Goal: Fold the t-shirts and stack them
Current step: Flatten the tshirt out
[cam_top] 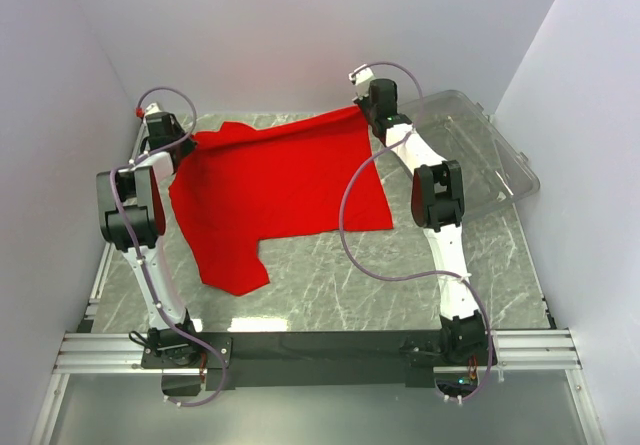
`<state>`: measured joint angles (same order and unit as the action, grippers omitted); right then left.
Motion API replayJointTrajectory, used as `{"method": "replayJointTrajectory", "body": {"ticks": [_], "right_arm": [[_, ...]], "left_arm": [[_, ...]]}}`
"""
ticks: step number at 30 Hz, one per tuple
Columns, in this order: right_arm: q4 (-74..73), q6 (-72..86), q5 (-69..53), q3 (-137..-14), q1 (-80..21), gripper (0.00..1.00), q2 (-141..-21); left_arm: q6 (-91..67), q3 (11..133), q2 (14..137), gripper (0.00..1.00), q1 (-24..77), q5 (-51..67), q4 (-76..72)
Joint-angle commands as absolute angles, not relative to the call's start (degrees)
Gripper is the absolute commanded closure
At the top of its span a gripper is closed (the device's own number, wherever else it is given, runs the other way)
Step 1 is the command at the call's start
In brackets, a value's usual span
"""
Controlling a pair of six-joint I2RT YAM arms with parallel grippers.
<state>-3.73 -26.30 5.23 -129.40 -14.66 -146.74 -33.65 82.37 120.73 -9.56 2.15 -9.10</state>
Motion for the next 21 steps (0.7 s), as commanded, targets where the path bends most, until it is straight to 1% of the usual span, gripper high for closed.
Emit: {"method": "replayJointTrajectory", "body": {"ticks": [1,21], "right_arm": [[-2.02,-28.12,7.12,-131.57,-15.12,1.0,-147.66],[-2.64,-34.19,4.66,-124.54,-15.47,0.98,-144.41]], "left_arm": [[-31.91,82.44,117.51,0.99,-8.97,2.37,-8.88],[-31.55,85.34,118.48,0.99,-8.7,0.18,-7.21]]}}
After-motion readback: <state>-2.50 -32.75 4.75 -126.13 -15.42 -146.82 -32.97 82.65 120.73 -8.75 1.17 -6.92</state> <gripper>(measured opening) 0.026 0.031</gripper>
